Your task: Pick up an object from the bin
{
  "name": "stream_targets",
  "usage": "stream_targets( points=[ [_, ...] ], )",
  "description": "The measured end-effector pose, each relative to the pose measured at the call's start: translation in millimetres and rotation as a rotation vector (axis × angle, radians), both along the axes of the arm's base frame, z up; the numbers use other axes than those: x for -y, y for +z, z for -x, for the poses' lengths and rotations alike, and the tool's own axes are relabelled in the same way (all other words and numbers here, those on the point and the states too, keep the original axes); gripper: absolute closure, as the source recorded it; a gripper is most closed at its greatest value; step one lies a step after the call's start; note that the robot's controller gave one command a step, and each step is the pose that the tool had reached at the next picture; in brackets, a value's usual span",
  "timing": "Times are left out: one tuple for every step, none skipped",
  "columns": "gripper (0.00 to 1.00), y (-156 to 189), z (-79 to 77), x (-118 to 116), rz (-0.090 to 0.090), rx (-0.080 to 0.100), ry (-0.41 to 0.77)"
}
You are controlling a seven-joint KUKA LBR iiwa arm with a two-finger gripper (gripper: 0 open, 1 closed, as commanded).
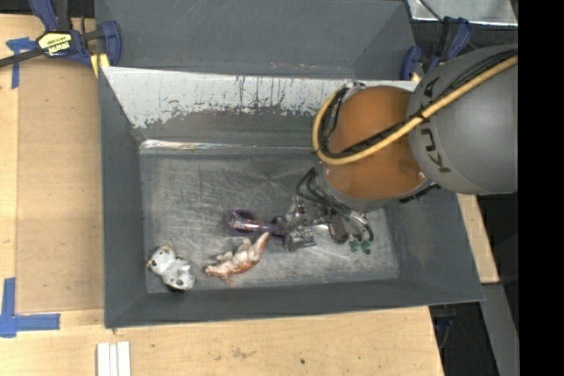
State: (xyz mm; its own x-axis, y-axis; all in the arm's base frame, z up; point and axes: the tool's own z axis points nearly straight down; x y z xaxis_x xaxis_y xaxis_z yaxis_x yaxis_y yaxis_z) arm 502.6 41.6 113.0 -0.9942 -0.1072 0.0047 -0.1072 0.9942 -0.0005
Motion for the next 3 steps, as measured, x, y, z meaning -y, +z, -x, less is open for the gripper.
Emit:
stream_targets(
  points=[
    [1.0,13.7,-33.3,18.8,-0.003,0.02,-0.006],
    [1.0,-3.3,-31.7,21.8,0.001,0.005,-0.013],
    [1.0,118.3,-49.0,33.4,-0.001,0.008,-0.022]
  ],
)
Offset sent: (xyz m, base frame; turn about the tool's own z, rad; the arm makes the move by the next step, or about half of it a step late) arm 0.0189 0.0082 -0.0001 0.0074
